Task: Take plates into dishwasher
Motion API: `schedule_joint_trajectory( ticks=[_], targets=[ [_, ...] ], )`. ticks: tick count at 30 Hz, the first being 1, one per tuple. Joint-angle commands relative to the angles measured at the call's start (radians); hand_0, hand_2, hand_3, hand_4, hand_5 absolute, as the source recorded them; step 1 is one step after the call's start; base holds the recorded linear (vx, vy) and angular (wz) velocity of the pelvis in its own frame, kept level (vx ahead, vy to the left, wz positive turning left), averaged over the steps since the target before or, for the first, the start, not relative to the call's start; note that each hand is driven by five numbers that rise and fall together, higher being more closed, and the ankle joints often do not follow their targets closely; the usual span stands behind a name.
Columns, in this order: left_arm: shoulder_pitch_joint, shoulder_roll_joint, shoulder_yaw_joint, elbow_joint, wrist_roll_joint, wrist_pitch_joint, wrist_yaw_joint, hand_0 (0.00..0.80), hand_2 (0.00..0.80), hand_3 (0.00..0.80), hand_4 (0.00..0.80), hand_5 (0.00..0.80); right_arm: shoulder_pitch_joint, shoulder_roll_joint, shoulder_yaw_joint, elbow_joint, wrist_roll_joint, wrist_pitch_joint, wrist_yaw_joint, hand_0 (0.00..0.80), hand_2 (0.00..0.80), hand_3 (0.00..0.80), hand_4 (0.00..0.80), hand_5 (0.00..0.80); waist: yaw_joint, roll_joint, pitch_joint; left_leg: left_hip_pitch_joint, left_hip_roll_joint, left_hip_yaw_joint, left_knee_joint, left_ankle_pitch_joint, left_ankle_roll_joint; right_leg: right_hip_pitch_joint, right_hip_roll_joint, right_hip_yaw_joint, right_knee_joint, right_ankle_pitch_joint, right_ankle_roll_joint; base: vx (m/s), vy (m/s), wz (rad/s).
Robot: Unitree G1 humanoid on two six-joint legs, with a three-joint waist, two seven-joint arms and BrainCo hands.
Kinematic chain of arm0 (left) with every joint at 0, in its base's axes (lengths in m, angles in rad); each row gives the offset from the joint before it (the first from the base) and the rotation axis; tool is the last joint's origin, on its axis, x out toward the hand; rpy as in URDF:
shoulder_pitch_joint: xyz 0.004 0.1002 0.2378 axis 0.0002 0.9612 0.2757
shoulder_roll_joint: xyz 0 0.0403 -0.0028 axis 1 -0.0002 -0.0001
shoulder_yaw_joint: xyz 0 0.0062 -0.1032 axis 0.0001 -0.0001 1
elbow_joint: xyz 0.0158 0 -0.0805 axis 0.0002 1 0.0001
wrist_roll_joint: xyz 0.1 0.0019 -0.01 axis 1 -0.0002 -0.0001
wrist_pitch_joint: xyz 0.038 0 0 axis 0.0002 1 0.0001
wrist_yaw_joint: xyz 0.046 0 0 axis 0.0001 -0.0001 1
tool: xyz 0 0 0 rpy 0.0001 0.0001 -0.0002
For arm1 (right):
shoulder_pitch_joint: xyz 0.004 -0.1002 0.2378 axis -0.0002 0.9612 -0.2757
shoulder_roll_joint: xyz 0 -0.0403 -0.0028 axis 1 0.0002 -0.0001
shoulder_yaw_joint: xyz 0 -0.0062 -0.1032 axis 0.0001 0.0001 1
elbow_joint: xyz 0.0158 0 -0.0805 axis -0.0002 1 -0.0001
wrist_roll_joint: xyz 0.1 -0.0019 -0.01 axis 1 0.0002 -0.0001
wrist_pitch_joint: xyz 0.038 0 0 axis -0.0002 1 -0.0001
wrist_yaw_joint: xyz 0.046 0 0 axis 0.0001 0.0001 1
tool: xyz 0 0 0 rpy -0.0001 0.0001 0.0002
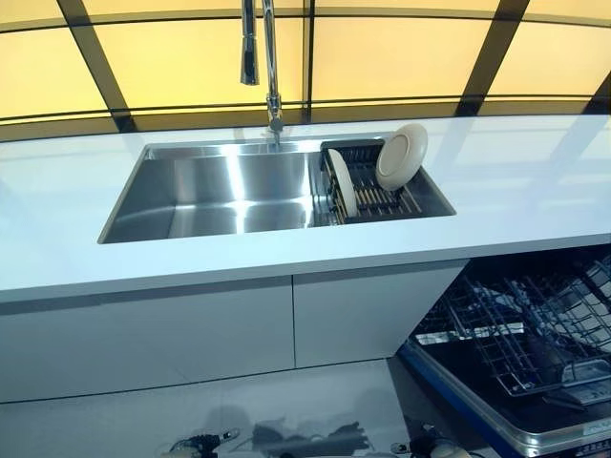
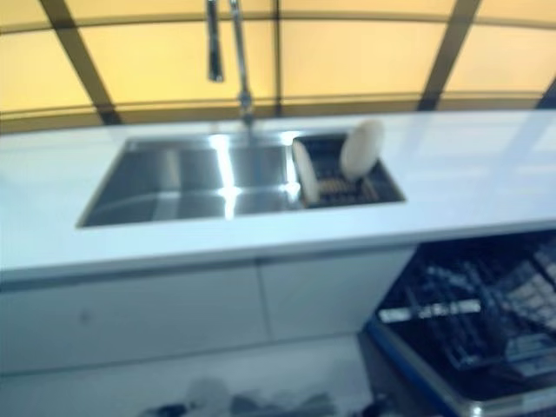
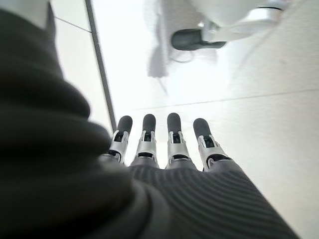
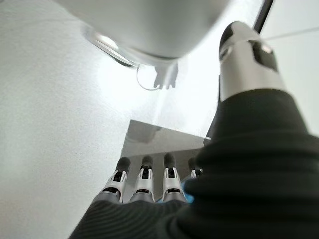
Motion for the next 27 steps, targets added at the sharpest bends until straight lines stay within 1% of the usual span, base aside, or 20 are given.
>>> schedule_joint_trajectory(
  ticks=[1, 2, 3, 5, 6, 7, 9, 10, 11, 12, 13, 14, 15, 16, 17, 18, 20, 23, 26, 27],
  targets=[
    [0.000, 0.023, 0.009, -0.006, 0.041, -0.014, -0.014, 0.000, 0.000, 0.000, 0.000, 0.000, -0.032, -0.041, -0.006, 0.025, -0.024, 0.004, -0.008, 0.000, 0.000, 0.000, 0.000, 0.000, -0.009, -0.025, 0.031, 0.014, -0.019, 0.034, 0.113, -0.089, -0.031, 0.030, -0.030, -0.009, -0.033, 0.244, 0.005, 0.321, -0.240, 0.24],
    [0.010, 0.020, 0.013, -0.001, 0.055, -0.015, -0.014, 0.000, 0.000, 0.000, 0.000, 0.000, -0.031, -0.039, 0.000, 0.027, -0.034, 0.004, -0.005, 0.000, 0.000, 0.000, 0.000, 0.000, -0.009, -0.032, 0.023, 0.015, -0.011, 0.037, 0.143, -0.098, -0.038, 0.053, -0.022, -0.007, -0.022, 0.226, 0.001, 0.401, -0.297, 0.36],
    [0.021, 0.017, 0.021, -0.002, 0.073, -0.015, -0.024, 0.000, 0.000, 0.000, 0.000, 0.000, -0.028, -0.043, 0.008, 0.015, -0.031, 0.001, 0.018, 0.000, 0.000, 0.000, 0.000, 0.000, -0.010, -0.041, 0.013, 0.029, 0.010, 0.055, 0.177, -0.121, -0.050, 0.079, -0.012, -0.015, -0.011, 0.200, -0.010, 0.402, -0.293, 0.42],
    [0.028, 0.011, 0.028, -0.004, 0.087, -0.013, -0.034, 0.000, 0.000, 0.000, 0.000, 0.000, -0.027, -0.049, 0.019, 0.000, -0.079, -0.007, 0.093, 0.000, 0.000, 0.000, 0.000, 0.000, -0.010, -0.047, 0.004, 0.057, 0.028, 0.056, 0.195, -0.133, -0.065, 0.101, -0.005, -0.033, -0.023, 0.188, -0.022, 0.296, -0.217, 0.35],
    [0.032, 0.007, 0.031, -0.007, 0.068, -0.007, -0.023, 0.000, 0.000, 0.000, 0.000, 0.000, -0.027, -0.055, 0.035, -0.016, -0.104, -0.018, 0.158, 0.000, 0.000, 0.000, 0.000, 0.000, -0.011, -0.048, -0.004, 0.072, 0.042, 0.042, 0.212, -0.119, -0.078, 0.106, 0.006, -0.042, -0.028, 0.182, -0.034, 0.200, -0.164, 0.19],
    [0.033, 0.006, 0.037, -0.014, 0.050, -0.002, -0.013, 0.000, 0.000, 0.000, 0.000, 0.000, -0.028, -0.061, 0.058, -0.037, -0.140, -0.033, 0.229, 0.000, 0.000, 0.000, 0.000, 0.000, -0.009, -0.050, -0.010, 0.070, 0.054, 0.030, 0.250, -0.085, -0.094, 0.113, 0.018, -0.048, -0.032, 0.172, -0.048, 0.159, -0.169, -0.01],
    [0.033, 0.010, 0.042, -0.027, 0.060, 0.005, -0.021, 0.000, 0.000, 0.000, 0.000, 0.000, -0.031, -0.083, 0.115, -0.086, -0.177, -0.058, 0.338, 0.000, 0.000, 0.000, 0.000, 0.000, 0.003, -0.067, -0.007, -0.001, 0.070, 0.042, 0.410, 0.008, -0.113, 0.150, 0.028, -0.056, -0.044, 0.153, -0.077, 0.103, -0.175, -0.18],
    [0.031, 0.016, 0.037, -0.039, 0.074, 0.011, -0.030, 0.000, 0.000, 0.000, 0.000, 0.000, -0.035, -0.094, 0.144, -0.120, -0.170, -0.063, 0.392, 0.000, 0.000, 0.000, 0.000, 0.000, 0.017, -0.079, 0.002, -0.061, 0.071, 0.059, 0.466, 0.031, -0.111, 0.177, 0.028, -0.064, -0.047, 0.139, -0.087, 0.094, -0.149, -0.17],
    [0.029, 0.020, 0.031, -0.051, 0.083, 0.018, -0.035, 0.000, 0.000, 0.000, 0.000, 0.000, -0.040, -0.105, 0.164, -0.157, -0.153, -0.053, 0.450, 0.000, 0.000, 0.000, 0.000, 0.000, 0.028, -0.082, 0.012, -0.095, 0.068, 0.075, 0.462, 0.028, -0.107, 0.198, 0.031, -0.073, -0.046, 0.124, -0.088, 0.078, -0.092, -0.11],
    [0.029, 0.021, 0.029, -0.055, 0.084, 0.020, -0.036, 0.000, 0.000, 0.000, 0.000, 0.000, -0.042, -0.109, 0.171, -0.170, -0.146, -0.049, 0.469, 0.000, 0.000, 0.000, 0.000, 0.000, 0.032, -0.081, 0.016, -0.100, 0.067, 0.081, 0.452, 0.024, -0.106, 0.206, 0.033, -0.075, -0.045, 0.117, -0.087, 0.103, -0.025, -0.08],
    [0.028, 0.028, 0.021, -0.072, 0.086, 0.024, -0.039, 0.000, 0.000, 0.000, 0.000, 0.000, -0.053, -0.130, 0.195, -0.245, -0.146, -0.033, 0.568, 0.000, 0.000, 0.000, 0.000, 0.000, 0.047, -0.074, 0.035, -0.123, 0.054, 0.128, 0.342, 0.025, -0.111, 0.238, 0.043, -0.085, -0.043, 0.097, -0.076, 0.107, 0.000, -0.03],
    [0.023, 0.034, 0.010, -0.092, 0.088, 0.036, -0.040, 0.000, 0.000, 0.000, 0.000, 0.000, -0.056, -0.147, 0.213, -0.323, -0.154, -0.009, 0.650, 0.000, 0.000, 0.000, 0.000, 0.000, 0.062, -0.068, 0.049, -0.164, 0.050, 0.166, 0.259, 0.056, -0.123, 0.269, 0.053, -0.088, -0.052, 0.087, -0.067, 0.102, -0.020, -0.01],
    [0.011, 0.039, -0.001, -0.117, 0.095, 0.061, -0.038, 0.000, 0.000, 0.000, 0.000, 0.000, -0.063, -0.162, 0.228, -0.392, -0.154, -0.005, 0.725, 0.000, 0.000, 0.000, 0.000, 0.000, 0.079, -0.075, 0.060, -0.213, 0.051, 0.162, 0.242, 0.079, -0.127, 0.283, 0.054, -0.080, -0.058, 0.084, -0.063, 0.047, -0.030, 0.01],
    [0.010, 0.040, -0.002, -0.121, 0.096, 0.065, -0.038, 0.000, 0.000, 0.000, 0.000, 0.000, -0.063, -0.165, 0.228, -0.400, -0.153, -0.003, 0.735, 0.000, 0.000, 0.000, 0.000, 0.000, 0.080, -0.076, 0.060, -0.221, 0.051, 0.159, 0.247, 0.079, -0.127, 0.283, 0.054, -0.080, -0.058, 0.083, -0.063, 0.037, -0.044, 0.02],
    [-0.008, 0.049, -0.011, -0.123, 0.093, 0.078, -0.022, 0.000, 0.000, 0.000, 0.000, 0.000, -0.096, -0.208, 0.240, -0.490, -0.096, 0.022, 0.873, 0.000, 0.000, 0.000, 0.000, 0.000, 0.085, -0.088, 0.059, -0.207, 0.011, 0.099, 0.223, 0.045, -0.108, 0.264, 0.054, -0.063, -0.054, 0.085, -0.061, 0.047, -0.022, -0.11],
    [-0.012, 0.059, -0.004, -0.125, 0.094, 0.082, -0.019, 0.000, 0.000, 0.000, 0.000, 0.000, -0.105, -0.231, 0.240, -0.559, -0.071, 0.039, 0.925, 0.000, 0.000, 0.000, 0.000, 0.000, 0.081, -0.089, 0.054, -0.181, 0.009, 0.091, 0.188, 0.045, -0.102, 0.254, 0.059, -0.062, -0.048, 0.080, -0.060, 0.073, -0.024, -0.22],
    [-0.011, 0.076, 0.007, -0.122, 0.104, 0.082, -0.021, 0.000, 0.000, 0.000, 0.000, 0.000, -0.106, -0.276, 0.233, -0.664, -0.015, 0.059, 0.975, 0.000, 0.000, 0.000, 0.000, 0.000, 0.072, -0.092, 0.046, -0.142, 0.014, 0.097, 0.151, 0.042, -0.096, 0.248, 0.059, -0.071, -0.041, 0.075, -0.058, 0.099, -0.014, -0.26],
    [0.012, 0.109, 0.036, -0.103, 0.100, 0.065, -0.004, 0.000, 0.000, 0.000, 0.000, 0.000, -0.079, -0.356, 0.209, -0.856, 0.089, 0.142, 1.095, 0.000, 0.000, 0.000, 0.000, 0.000, 0.051, -0.100, 0.019, -0.082, 0.024, 0.112, 0.090, 0.036, -0.089, 0.255, 0.064, -0.072, -0.043, 0.064, -0.055, 0.151, -0.016, -0.12],
    [0.021, 0.128, 0.046, -0.093, 0.100, 0.050, -0.013, 0.000, 0.000, 0.000, 0.000, 0.000, -0.054, -0.405, 0.177, -0.961, 0.149, 0.181, 1.255, 0.000, 0.000, 0.000, 0.000, 0.000, 0.038, -0.107, 0.000, -0.061, 0.032, 0.135, 0.076, 0.027, -0.086, 0.262, 0.067, -0.072, -0.050, 0.060, -0.054, 0.114, -0.016, 0.00],
    [0.021, 0.130, 0.046, -0.087, 0.099, 0.047, -0.015, 0.000, 0.000, 0.000, 0.000, 0.000, -0.058, -0.418, 0.165, -0.994, 0.183, 0.209, 1.320, 0.000, 0.000, 0.000, 0.000, 0.000, 0.036, -0.109, -0.005, -0.057, 0.034, 0.141, 0.072, 0.025, -0.085, 0.265, 0.068, -0.071, -0.052, 0.059, -0.055, 0.095, -0.012, -0.01]
  ],
)
